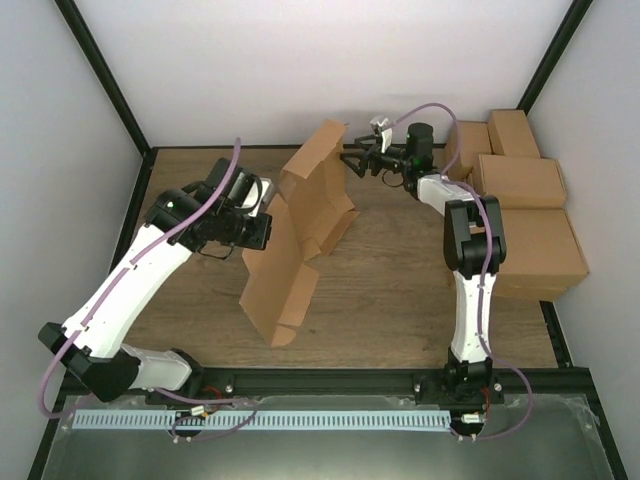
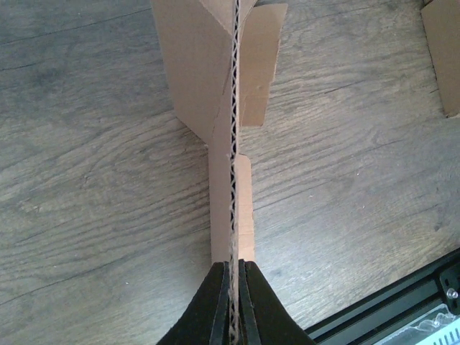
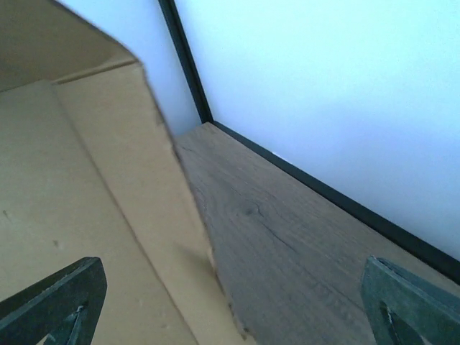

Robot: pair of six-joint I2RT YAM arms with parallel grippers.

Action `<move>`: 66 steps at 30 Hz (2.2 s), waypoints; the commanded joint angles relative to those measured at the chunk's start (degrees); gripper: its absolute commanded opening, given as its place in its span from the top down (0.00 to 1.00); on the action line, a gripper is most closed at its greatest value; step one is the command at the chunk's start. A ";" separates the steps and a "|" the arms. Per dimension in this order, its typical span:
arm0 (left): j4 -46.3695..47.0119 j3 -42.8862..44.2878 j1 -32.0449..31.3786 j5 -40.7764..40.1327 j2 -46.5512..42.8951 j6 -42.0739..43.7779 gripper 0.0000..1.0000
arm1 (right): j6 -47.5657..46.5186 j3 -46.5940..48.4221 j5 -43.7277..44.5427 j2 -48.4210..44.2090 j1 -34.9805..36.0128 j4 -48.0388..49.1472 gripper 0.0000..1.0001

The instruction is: Fold the paper box

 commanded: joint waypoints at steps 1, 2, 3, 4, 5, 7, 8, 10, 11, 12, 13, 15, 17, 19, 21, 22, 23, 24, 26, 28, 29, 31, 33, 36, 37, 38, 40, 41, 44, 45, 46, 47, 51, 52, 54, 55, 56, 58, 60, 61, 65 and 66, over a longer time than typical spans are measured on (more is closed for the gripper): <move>0.06 -0.19 0.02 0.66 1.80 1.95 0.96 | -2.44 11.81 -7.84 6.75 -0.36 -4.25 0.00; 0.15 -0.11 0.02 0.71 2.09 2.13 0.96 | -2.35 13.44 -8.97 7.86 -0.27 -4.33 0.00; 0.23 -0.06 0.02 0.67 2.32 2.26 0.96 | -2.33 14.78 -10.03 8.80 -0.06 -4.35 0.00; 0.04 0.26 0.02 0.66 2.59 2.43 0.96 | -2.63 15.96 -10.69 9.42 0.26 -4.57 0.00; -0.11 0.56 0.02 0.62 2.93 2.62 0.96 | -3.18 17.05 -11.35 10.00 0.73 -4.95 0.00; -0.35 1.11 0.02 0.28 3.35 2.88 0.96 | -4.98 19.30 -12.89 10.71 1.78 -6.86 0.02; -0.46 1.39 0.02 0.21 3.51 2.97 0.96 | -6.24 20.17 -13.30 10.75 2.45 -8.31 0.05; -0.59 1.73 0.02 0.06 3.64 3.04 0.96 | -7.90 20.26 -13.24 10.00 3.53 -10.59 0.18; -0.53 1.75 0.02 0.05 3.56 3.01 0.96 | -7.99 19.08 -13.48 9.21 3.85 -10.33 0.24; -0.46 1.68 0.02 0.11 3.45 3.00 0.96 | -7.73 17.38 -13.92 8.12 4.01 -9.38 0.28; -0.30 1.60 0.02 0.25 3.34 3.00 0.96 | -7.56 15.57 -14.17 6.87 4.25 -8.45 0.33; 0.18 1.12 0.02 0.59 2.93 3.00 0.96 | -8.43 11.27 -13.67 3.31 4.63 -7.33 0.43; 0.66 0.44 0.02 0.90 2.42 3.02 0.96 | -9.46 6.61 -12.43 -0.02 4.95 -6.24 0.53; 1.03 -0.13 0.02 1.17 1.90 3.02 0.96 | -9.34 1.28 -11.68 -3.52 5.07 -4.05 0.60; 1.45 -0.71 0.02 1.31 1.26 2.89 0.96 | -8.16 -4.68 -10.85 -7.23 5.09 -0.44 0.64; 1.74 -1.04 0.02 1.49 0.94 2.78 0.96 | -7.66 -7.81 -10.40 -8.99 5.22 1.53 0.66; 1.90 -1.28 0.02 1.72 0.84 2.74 0.96 | -7.33 -10.36 -9.28 -10.71 5.31 2.82 0.67; 2.22 -1.52 0.02 2.21 0.74 2.71 0.96 | -7.27 -12.71 -7.01 -12.34 5.72 3.68 0.68; 2.47 -1.89 0.02 2.94 0.58 2.73 0.96 | -7.80 -16.09 -3.04 -15.01 6.62 3.86 0.73; 2.65 -2.08 -0.06 3.77 0.45 2.88 0.96 | -8.18 -18.76 2.19 -17.31 7.83 3.43 0.76; 2.64 -2.11 -0.07 4.25 0.36 2.98 0.96 | -8.32 -20.43 4.76 -18.54 8.41 3.68 0.77; 2.75 -2.25 -0.19 5.44 -0.05 3.29 0.96 | -7.27 -24.98 9.12 -20.87 9.20 6.63 0.74; 2.71 -2.46 -0.46 6.40 -0.46 3.67 0.95 | -6.10 -28.29 10.55 -22.60 9.46 9.87 0.70; 1.94 -2.77 -0.60 6.42 -0.66 3.87 0.95 | -5.11 -28.86 12.78 -22.56 9.66 10.26 0.65; 1.75 -2.82 -0.67 6.34 -0.65 3.87 0.95 | -5.07 -28.39 13.75 -22.25 9.86 9.84 0.60; 1.55 -2.94 -0.76 6.22 -0.66 3.83 0.95 | -4.92 -27.96 14.78 -21.90 10.05 9.62 0.58; 1.52 -2.99 -0.93 6.36 -0.89 3.71 0.95 | -4.74 -27.12 16.64 -21.20 10.33 9.75 0.58; 1.59 -3.00 -0.99 6.37 -0.99 3.62 0.95 | -4.43 -26.58 17.92 -20.79 10.45 9.79 0.59; 1.59 -2.91 -1.12 6.29 -1.30 3.37 0.95 | -3.75 -24.91 19.60 -19.74 10.60 9.63 0.63; 1.58 -2.91 -1.10 6.33 -1.35 3.39 0.94 | -3.54 -24.65 20.11 -19.52 10.69 9.92 0.66; 1.45 -2.91 -1.12 6.37 -1.43 3.34 0.95 | -3.41 -24.52 20.23 -19.35 10.74 10.17 0.69; 1.41 -2.91 -1.12 6.37 -1.49 3.27 0.95 | -3.32 -24.29 20.44 -19.11 10.80 10.31 0.72; 1.19 -2.82 -1.21 5.97 -1.66 2.81 0.95 | -2.52 -24.98 23.40 -19.75 10.93 10.54 0.89; 1.15 -2.75 -1.21 5.74 -1.77 2.56 0.95 | -2.25 -25.87 24.32 -20.60 10.99 10.93 0.92; 1.27 -2.73 -1.21 5.50 -2.08 2.03 0.94 | -1.47 -28.36 26.16 -22.76 11.01 11.70 0.99; 1.38 -2.71 -1.21 5.42 -2.25 1.76 0.93 | -1.13 -29.69 26.98 -24.07 11.03 11.69 0.99; 1.57 -2.72 -1.21 5.33 -2.51 1.42 0.93 | -0.78 -30.87 27.62 -25.45 11.01 11.42 0.99; 2.30 -2.81 -1.21 5.30 -3.16 0.84 0.92 | -0.18 -33.35 29.37 -28.62 11.36 10.00 0.99; 3.00 -2.79 -1.21 5.27 -3.89 0.18 0.91 | -0.26 -35.67 33.77 -32.28 12.48 7.36 0.99; 3.57 -2.82 -1.21 5.50 -4.13 -0.09 0.91 | -0.19 -36.91 35.98 -34.45 13.33 5.98 0.99; 4.37 -2.69 -1.21 6.39 -4.69 -0.52 0.90 | 2.46 -44.08 44.31 -44.12 16.61 2.88 0.99; 4.34 -2.78 -1.21 6.45 -4.64 -0.45 0.90 | 3.61 -45.86 46.01 -46.34 17.42 2.23 0.99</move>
